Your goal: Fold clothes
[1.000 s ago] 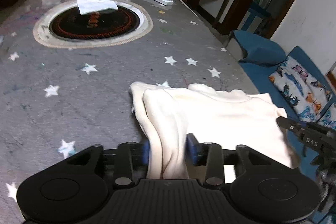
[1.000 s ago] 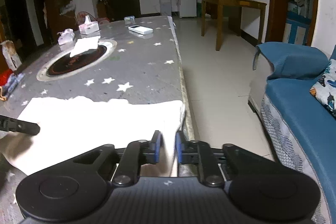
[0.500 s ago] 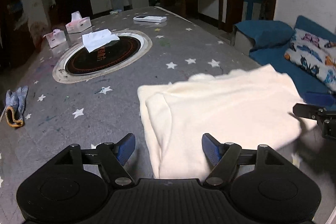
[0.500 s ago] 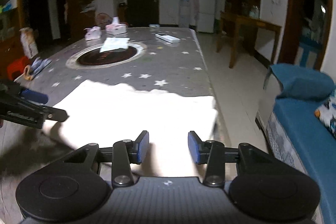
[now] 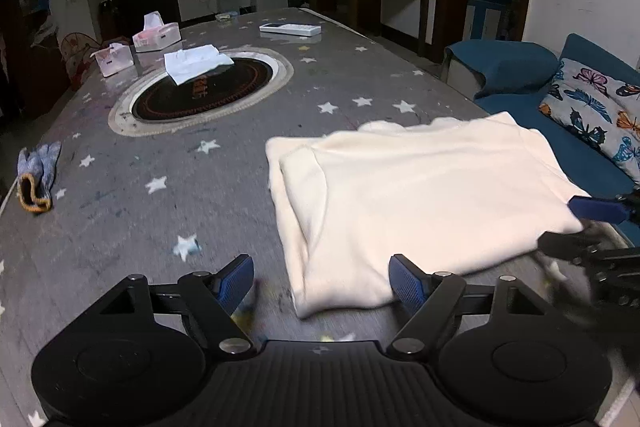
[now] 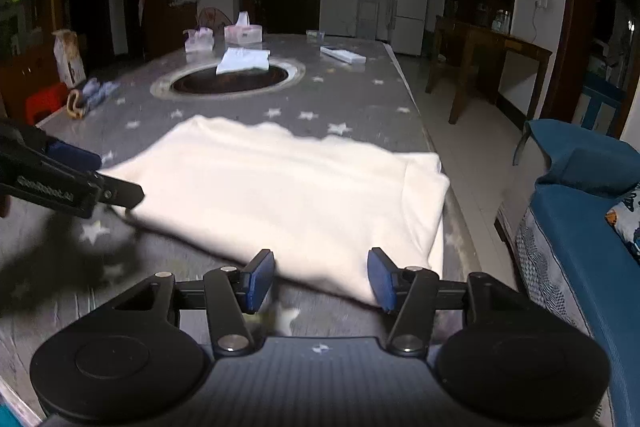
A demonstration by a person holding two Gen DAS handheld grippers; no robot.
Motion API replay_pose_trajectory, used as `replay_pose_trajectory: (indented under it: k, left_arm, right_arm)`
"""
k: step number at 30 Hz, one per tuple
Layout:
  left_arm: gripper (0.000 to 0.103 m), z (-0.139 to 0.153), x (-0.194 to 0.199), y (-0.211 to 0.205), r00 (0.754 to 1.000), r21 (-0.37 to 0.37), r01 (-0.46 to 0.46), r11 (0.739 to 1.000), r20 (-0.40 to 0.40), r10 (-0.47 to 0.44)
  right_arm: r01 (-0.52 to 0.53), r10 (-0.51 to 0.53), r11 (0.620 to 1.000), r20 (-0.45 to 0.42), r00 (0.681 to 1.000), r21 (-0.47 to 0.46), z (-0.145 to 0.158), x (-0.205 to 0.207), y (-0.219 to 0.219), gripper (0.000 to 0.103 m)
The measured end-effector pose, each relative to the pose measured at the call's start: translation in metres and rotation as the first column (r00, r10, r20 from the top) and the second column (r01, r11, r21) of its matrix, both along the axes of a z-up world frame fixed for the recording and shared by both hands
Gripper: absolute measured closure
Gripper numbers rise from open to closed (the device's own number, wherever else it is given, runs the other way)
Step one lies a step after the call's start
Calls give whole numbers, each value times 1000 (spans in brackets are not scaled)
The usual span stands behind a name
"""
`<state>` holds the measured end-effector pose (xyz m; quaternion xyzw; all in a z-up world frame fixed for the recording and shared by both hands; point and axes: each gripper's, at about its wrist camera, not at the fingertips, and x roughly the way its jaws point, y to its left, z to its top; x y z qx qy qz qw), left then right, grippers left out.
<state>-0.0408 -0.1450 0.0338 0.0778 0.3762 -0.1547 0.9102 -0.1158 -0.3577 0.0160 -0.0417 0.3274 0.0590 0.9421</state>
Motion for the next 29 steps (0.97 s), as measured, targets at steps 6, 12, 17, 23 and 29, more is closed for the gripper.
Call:
replay_pose_trajectory:
  k: [6, 12, 17, 23, 29]
  left_arm:
    - [15, -3, -17, 3, 1000, -9, -10, 1000, -24, 10]
    - [8, -6, -28, 4, 999, -15, -27, 1000, -43, 27]
    - [2, -6, -33, 7, 998, -12, -40, 999, -41, 40]
    - [2, -9, -38, 10, 998, -16, -50, 999, -48, 49]
    - [1, -10, -42, 12, 997, -19, -53, 998, -51, 52]
  right_arm:
    - [17, -17, 999, -5, 1000, 40, 5, -11, 1, 30]
    - [39, -36, 996, -30, 999, 79, 1, -18, 3, 19]
    - [54, -51, 995, -34, 998, 89, -1, -22, 7, 6]
    - [61, -58, 993, -37, 998, 97, -3, -26, 11, 0]
    - [47, -43, 994, -41, 998, 103, -5, -27, 16, 0]
